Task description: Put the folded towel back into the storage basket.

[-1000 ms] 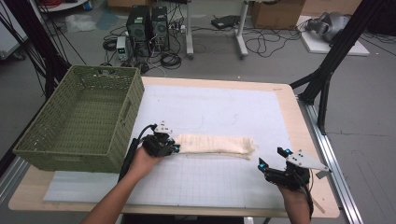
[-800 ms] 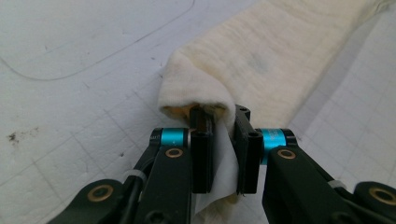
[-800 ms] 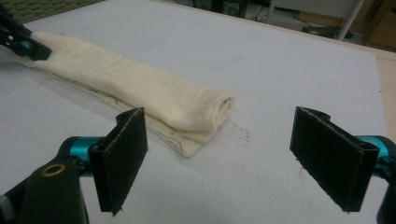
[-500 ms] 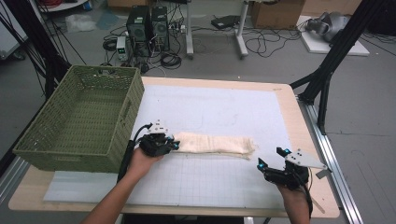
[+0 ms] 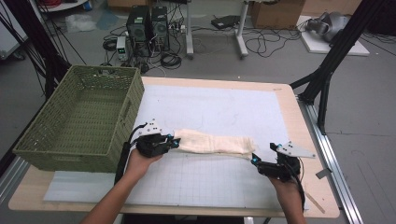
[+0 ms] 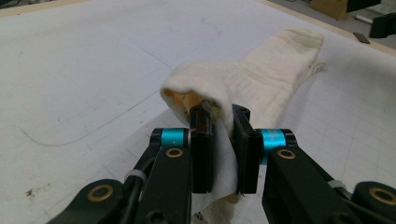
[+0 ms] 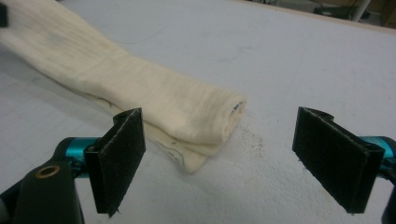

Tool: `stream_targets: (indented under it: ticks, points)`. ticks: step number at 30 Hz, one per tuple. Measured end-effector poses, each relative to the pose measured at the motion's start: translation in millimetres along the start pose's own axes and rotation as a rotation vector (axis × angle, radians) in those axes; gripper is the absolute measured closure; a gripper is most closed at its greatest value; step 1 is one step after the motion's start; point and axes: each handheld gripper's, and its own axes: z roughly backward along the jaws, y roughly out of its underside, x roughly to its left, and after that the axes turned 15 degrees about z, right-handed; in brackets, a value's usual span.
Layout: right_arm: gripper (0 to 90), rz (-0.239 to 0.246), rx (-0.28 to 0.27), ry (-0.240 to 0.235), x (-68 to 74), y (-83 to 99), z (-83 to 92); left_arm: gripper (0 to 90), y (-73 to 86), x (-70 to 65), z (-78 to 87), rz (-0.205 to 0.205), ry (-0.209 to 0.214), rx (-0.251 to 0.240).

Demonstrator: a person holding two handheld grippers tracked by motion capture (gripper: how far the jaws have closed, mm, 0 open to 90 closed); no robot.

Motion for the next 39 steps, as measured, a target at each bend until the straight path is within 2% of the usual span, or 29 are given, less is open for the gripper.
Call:
stream_targets:
  ticks: [2, 4, 5, 7, 10, 14, 18, 21, 23, 27, 30, 33, 35, 39]
  points:
    - [16.0, 0.005, 0.032, -0.005, -1.9, -4.3, -12.2, 79.4, -0.1, 0.7, 0.5, 0.003, 0.003, 0.0]
    - [16.8, -0.013, 0.056, -0.006, -3.3, -8.8, -29.3, 79.4, 0.2, 0.8, 0.6, 0.001, 0.002, 0.004]
    - [16.8, -0.013, 0.056, -0.006, -3.3, -8.8, -29.3, 79.4, 0.3, 0.5, 0.9, -0.004, 0.0, 0.008]
    - [17.2, -0.057, 0.061, -0.016, -4.0, -10.3, -37.4, 79.3, 0.5, -0.2, 1.1, -0.007, 0.0, 0.007]
    - [19.2, -0.032, 0.066, -0.012, -3.8, -11.5, -43.6, 79.2, 0.7, -0.9, 0.8, -0.011, -0.003, 0.003]
    - [22.0, -0.043, 0.093, -0.014, -5.1, -8.3, -49.4, 78.8, 0.9, -1.9, 0.5, -0.017, -0.004, 0.002]
    - [26.9, -0.058, 0.126, -0.039, -4.8, -4.2, -53.4, 78.7, 0.8, -2.4, 0.6, -0.017, -0.005, -0.002]
    - [37.0, -0.04, 0.168, -0.072, -2.3, -2.9, -57.6, 78.7, 0.9, -2.8, 0.8, -0.019, -0.006, 0.0]
    - [44.7, -0.044, 0.18, -0.101, -1.1, -1.7, -59.8, 78.8, 1.1, -3.1, 1.0, -0.019, -0.006, 0.0]
    - [61.1, -0.106, 0.18, -0.148, -1.7, -0.7, -58.8, 78.8, 2.6, -3.0, 1.1, -0.023, -0.016, 0.007]
    - [73.4, -0.126, 0.174, -0.182, -0.4, -0.9, -58.3, 78.9, 7.0, -1.6, 0.7, -0.018, -0.025, 0.011]
    - [79.5, -0.107, 0.173, -0.192, 1.4, -2.4, -57.9, 79.1, 11.4, -0.1, 1.5, -0.014, -0.029, 0.014]
    - [80.2, -0.06, 0.18, -0.184, 3.0, -4.5, -57.1, 79.1, 12.3, 0.3, 2.4, -0.017, -0.033, 0.016]
    - [80.4, -0.025, 0.174, -0.186, 3.2, -5.2, -55.9, 79.1, 12.2, -2.8, 3.9, -0.028, -0.039, 0.001]
